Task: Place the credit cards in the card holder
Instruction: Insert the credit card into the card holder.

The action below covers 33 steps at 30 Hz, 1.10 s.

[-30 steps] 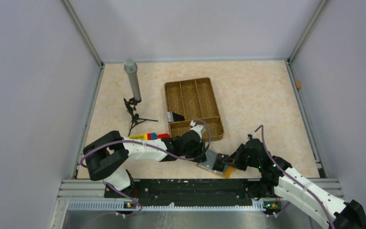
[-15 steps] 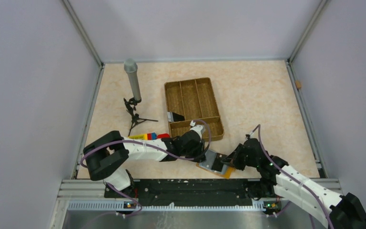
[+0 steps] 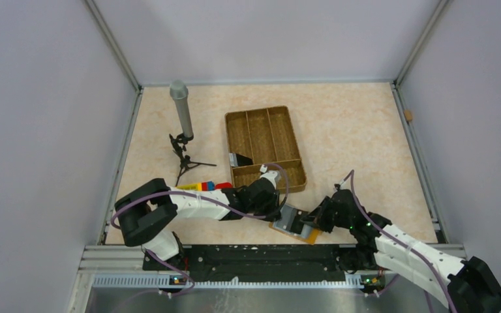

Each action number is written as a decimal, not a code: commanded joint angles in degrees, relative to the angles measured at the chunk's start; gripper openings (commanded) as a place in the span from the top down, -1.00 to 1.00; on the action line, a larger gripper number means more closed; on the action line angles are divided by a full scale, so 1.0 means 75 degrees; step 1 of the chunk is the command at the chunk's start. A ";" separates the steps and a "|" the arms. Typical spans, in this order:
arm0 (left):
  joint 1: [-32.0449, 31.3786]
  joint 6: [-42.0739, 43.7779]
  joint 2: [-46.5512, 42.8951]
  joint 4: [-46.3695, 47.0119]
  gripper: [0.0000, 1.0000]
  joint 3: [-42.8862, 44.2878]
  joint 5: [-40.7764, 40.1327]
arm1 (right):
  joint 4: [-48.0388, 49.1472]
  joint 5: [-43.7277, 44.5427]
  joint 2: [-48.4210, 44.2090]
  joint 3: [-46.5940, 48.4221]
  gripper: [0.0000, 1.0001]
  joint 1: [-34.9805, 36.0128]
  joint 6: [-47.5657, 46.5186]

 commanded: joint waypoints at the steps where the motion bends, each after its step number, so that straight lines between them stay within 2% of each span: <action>1: -0.0070 -0.0057 0.0381 -0.0073 0.44 0.0071 0.0141 | -0.0223 0.0275 0.0486 -0.0211 1.00 0.0171 -0.0042; 17: -0.0075 0.0027 0.0323 0.0116 0.51 -0.0014 0.0333 | 0.0961 0.0841 0.2120 0.0346 0.95 0.0657 -0.0259; 25: -0.0069 -0.0060 0.0311 0.0185 0.63 -0.0107 0.0334 | 0.0912 0.1166 0.2960 0.1204 0.71 0.0977 -0.0743; 33: -0.0070 -0.0209 0.0365 0.0172 0.76 -0.0190 0.0283 | -0.0942 0.1881 0.2324 0.1957 0.30 0.0972 -0.1346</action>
